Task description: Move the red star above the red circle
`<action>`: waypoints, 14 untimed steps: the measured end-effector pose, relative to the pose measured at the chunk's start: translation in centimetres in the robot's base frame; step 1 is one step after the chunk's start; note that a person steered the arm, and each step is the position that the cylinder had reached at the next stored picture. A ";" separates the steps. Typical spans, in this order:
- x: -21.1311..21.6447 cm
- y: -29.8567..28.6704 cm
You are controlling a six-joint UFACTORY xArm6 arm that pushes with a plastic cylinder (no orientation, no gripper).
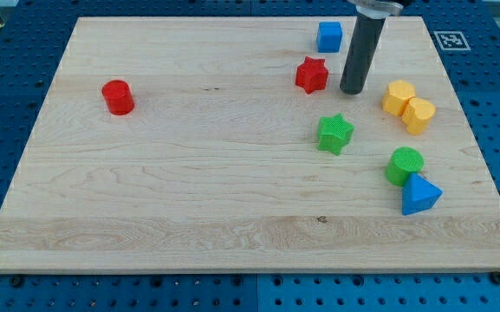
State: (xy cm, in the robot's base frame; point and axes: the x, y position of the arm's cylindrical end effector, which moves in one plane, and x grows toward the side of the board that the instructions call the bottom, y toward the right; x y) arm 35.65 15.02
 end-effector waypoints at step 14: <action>-0.3 -23.4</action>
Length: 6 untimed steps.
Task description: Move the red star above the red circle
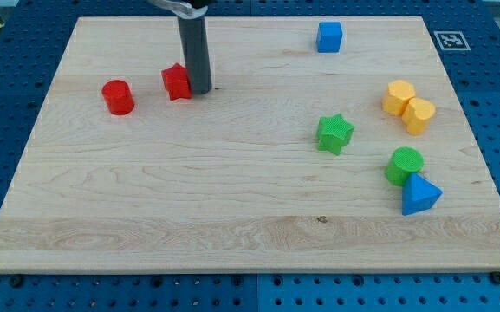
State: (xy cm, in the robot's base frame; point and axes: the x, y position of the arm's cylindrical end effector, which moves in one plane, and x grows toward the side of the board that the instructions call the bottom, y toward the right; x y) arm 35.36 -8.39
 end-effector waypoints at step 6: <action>-0.8 -7.2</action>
